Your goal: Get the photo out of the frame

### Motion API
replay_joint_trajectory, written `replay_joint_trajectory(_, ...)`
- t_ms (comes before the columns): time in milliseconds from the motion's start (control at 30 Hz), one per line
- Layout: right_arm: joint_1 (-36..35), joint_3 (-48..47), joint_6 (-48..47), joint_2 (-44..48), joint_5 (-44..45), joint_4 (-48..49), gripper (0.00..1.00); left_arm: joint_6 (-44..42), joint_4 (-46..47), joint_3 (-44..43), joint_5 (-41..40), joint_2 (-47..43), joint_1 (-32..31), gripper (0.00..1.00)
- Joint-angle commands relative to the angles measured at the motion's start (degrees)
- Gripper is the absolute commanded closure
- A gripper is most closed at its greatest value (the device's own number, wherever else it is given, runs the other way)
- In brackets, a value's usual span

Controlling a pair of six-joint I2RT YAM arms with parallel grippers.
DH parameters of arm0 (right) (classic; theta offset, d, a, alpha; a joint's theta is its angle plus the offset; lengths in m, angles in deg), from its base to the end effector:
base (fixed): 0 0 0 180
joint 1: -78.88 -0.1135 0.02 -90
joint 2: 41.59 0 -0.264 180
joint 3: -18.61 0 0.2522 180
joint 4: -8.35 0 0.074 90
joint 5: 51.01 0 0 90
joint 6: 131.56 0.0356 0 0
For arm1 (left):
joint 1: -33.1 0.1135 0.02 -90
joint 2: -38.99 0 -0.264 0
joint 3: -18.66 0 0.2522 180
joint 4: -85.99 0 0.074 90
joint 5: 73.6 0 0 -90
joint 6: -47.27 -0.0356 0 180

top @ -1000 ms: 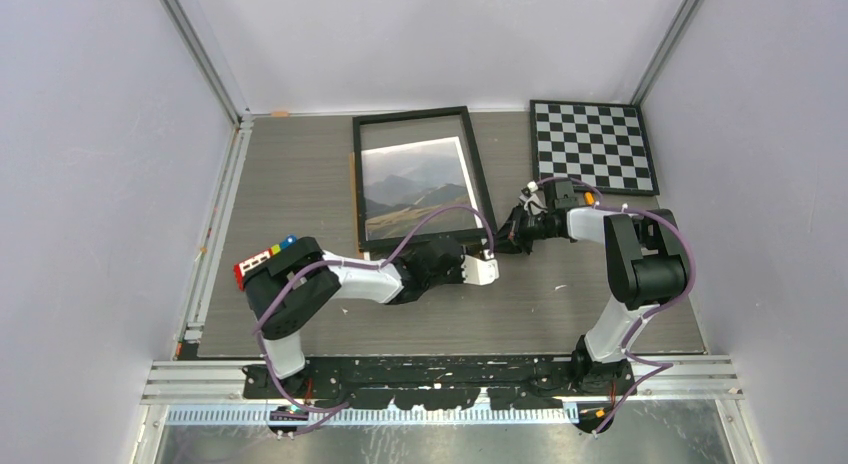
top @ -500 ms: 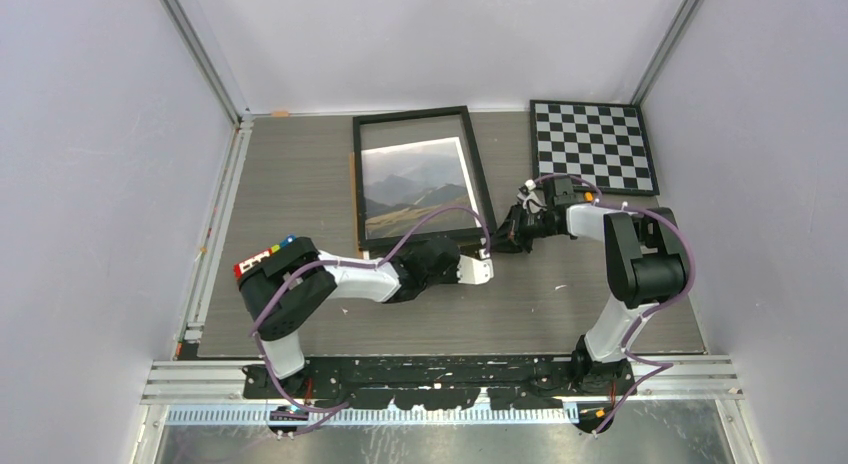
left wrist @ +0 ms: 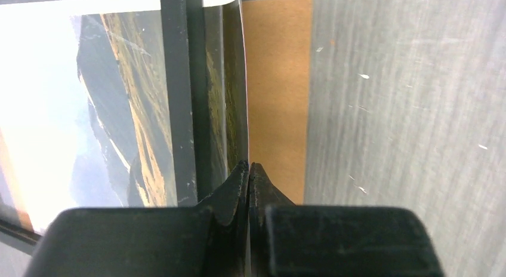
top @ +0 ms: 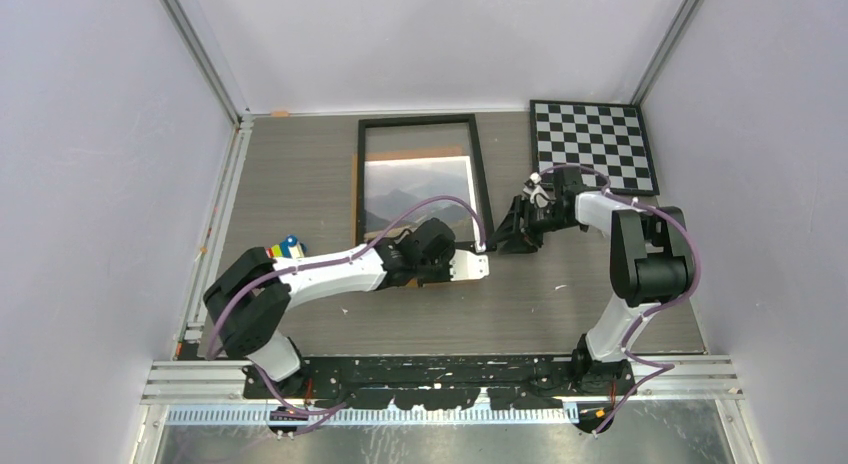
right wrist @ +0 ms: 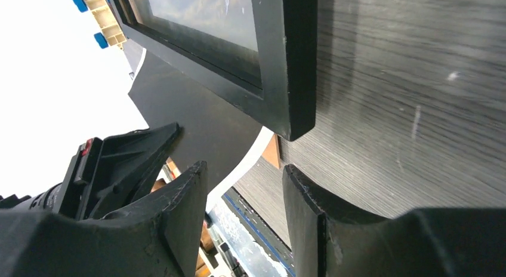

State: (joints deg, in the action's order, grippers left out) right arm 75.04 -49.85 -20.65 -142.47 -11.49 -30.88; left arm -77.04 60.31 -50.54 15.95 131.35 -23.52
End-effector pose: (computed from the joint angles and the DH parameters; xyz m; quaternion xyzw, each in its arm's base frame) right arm 0.3106 0.0484 0.1458 0.0653 0.8932 0.4421 0.0507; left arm 0.1845 -0.2795 0.1956 0.6664 0.6576 -0.0644 0.3456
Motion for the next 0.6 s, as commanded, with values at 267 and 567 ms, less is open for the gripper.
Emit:
replay_joint_trajectory(267, 2.54, -5.4, -8.86, 0.18, 2.31, -8.28, 0.45, 3.74, -25.06, -10.61, 11.81, -11.95, 0.06, 1.0)
replay_joint_trajectory(567, 2.61, -8.33, -10.2, -2.4, 4.41, -9.55, 0.45, 2.48, -42.83, -23.14, 16.78, -18.65, 1.55, 1.0)
